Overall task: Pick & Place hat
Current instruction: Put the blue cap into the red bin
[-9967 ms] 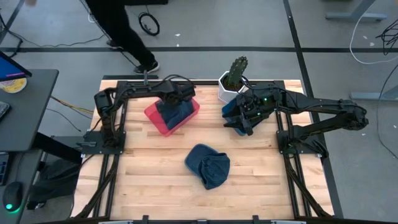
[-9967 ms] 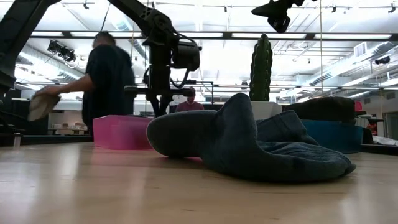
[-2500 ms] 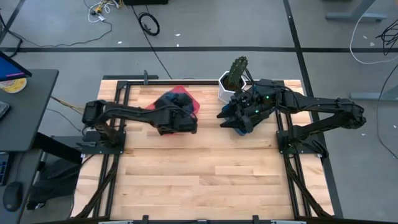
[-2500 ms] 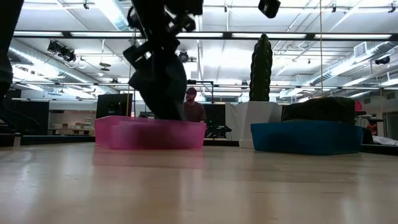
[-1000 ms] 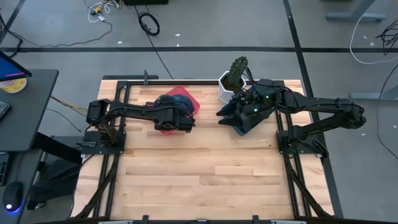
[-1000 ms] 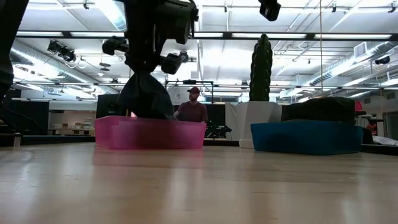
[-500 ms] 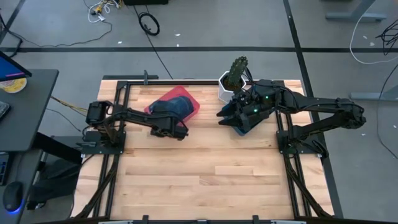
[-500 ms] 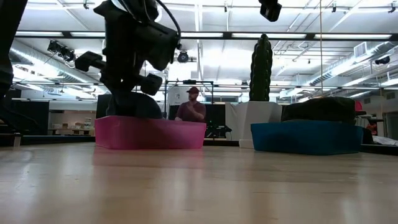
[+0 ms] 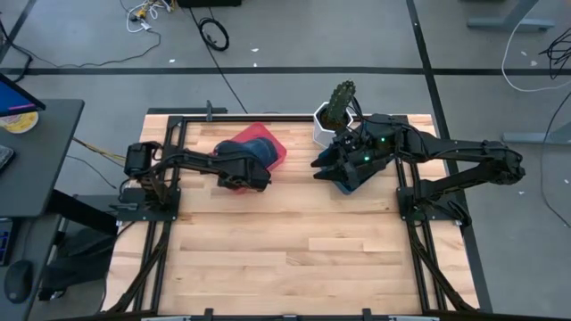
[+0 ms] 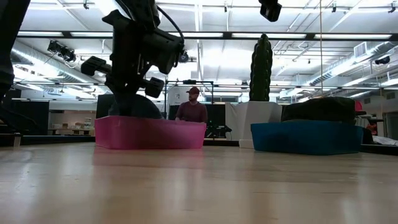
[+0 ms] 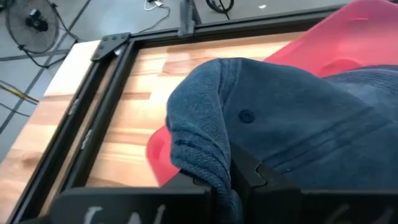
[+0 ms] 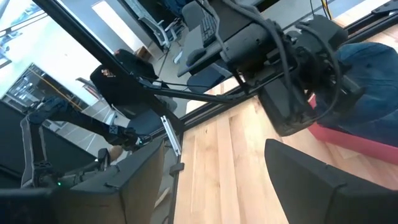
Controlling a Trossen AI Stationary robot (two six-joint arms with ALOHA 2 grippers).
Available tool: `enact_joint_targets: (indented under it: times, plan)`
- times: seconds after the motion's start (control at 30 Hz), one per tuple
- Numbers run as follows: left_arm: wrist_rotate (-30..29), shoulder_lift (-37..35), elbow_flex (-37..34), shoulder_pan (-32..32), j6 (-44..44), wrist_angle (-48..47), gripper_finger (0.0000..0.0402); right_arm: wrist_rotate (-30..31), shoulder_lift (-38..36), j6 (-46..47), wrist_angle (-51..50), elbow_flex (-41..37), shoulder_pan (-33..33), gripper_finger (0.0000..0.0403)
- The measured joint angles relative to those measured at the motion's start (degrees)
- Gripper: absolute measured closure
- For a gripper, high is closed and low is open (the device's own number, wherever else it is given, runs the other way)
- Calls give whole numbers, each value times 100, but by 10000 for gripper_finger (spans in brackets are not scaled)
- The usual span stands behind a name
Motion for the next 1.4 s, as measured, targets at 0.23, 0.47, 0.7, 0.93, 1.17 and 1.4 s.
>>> enact_joint_targets:
  times: [0.23,0.47,0.7,0.93,1.17,1.4]
  plan:
    - [-1,40,2,19,603,332,391,103,0,-2,-2,0,1,124]
    - [665,66,-590,-31,373,672,380,105,0,-2,-100,0,2,124]
    - [1037,9,-710,-148,-215,743,378,103,0,-2,-219,0,2,124]
    - [482,-4,-434,-148,-65,794,302,103,0,-2,-269,0,2,124]
    - [240,-7,-128,-28,516,769,198,101,0,-4,-302,0,2,124]
    - [253,-47,261,129,1274,739,123,98,0,-44,-304,0,2,124]
